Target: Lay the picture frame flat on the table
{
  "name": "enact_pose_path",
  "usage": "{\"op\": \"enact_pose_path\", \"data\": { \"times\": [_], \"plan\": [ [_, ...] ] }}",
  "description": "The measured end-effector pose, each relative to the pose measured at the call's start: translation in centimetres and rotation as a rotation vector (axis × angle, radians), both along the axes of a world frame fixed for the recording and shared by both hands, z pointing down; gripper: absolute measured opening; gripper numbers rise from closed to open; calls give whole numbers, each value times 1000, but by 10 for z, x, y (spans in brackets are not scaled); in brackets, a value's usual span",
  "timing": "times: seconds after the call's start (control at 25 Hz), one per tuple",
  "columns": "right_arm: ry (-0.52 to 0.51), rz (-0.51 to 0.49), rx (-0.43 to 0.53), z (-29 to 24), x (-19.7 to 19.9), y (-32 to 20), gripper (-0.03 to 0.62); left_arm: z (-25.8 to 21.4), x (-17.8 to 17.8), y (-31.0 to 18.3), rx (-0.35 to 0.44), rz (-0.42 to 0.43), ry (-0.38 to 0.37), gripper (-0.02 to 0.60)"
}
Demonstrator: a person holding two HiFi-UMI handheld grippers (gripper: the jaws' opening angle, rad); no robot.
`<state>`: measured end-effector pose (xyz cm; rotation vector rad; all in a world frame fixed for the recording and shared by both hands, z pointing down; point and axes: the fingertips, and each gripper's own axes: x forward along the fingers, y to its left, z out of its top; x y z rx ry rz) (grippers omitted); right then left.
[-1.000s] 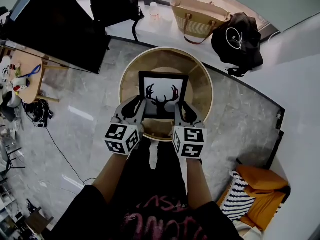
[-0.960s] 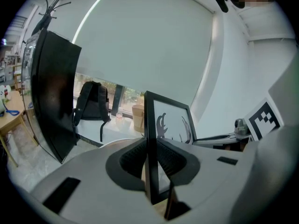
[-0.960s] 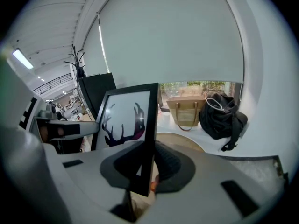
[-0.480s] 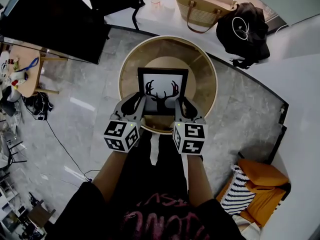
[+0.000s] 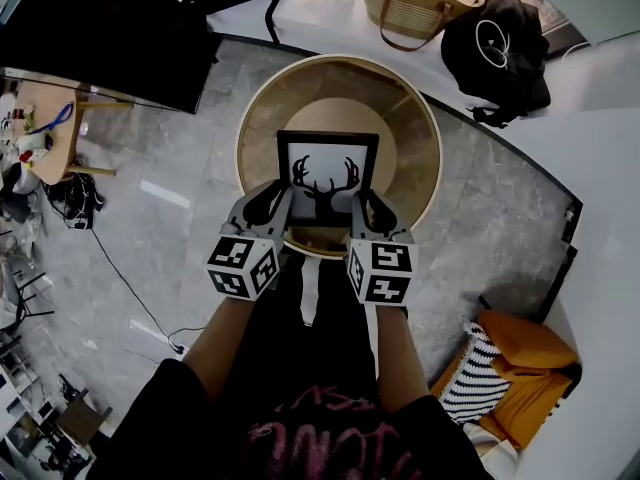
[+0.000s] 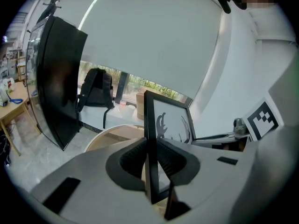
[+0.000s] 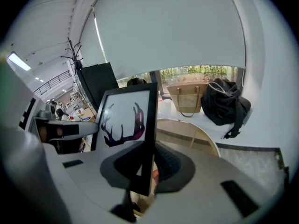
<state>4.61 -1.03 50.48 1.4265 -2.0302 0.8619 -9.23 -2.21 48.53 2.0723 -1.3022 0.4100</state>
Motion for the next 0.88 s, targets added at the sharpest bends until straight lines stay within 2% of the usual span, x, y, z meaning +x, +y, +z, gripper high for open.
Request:
{"op": "enact_pose_path", "data": {
  "times": [0.88],
  "plan": [
    [-3, -14, -105, 68, -1, 22, 81, 70, 0, 22, -109, -6, -4, 72]
  ]
}}
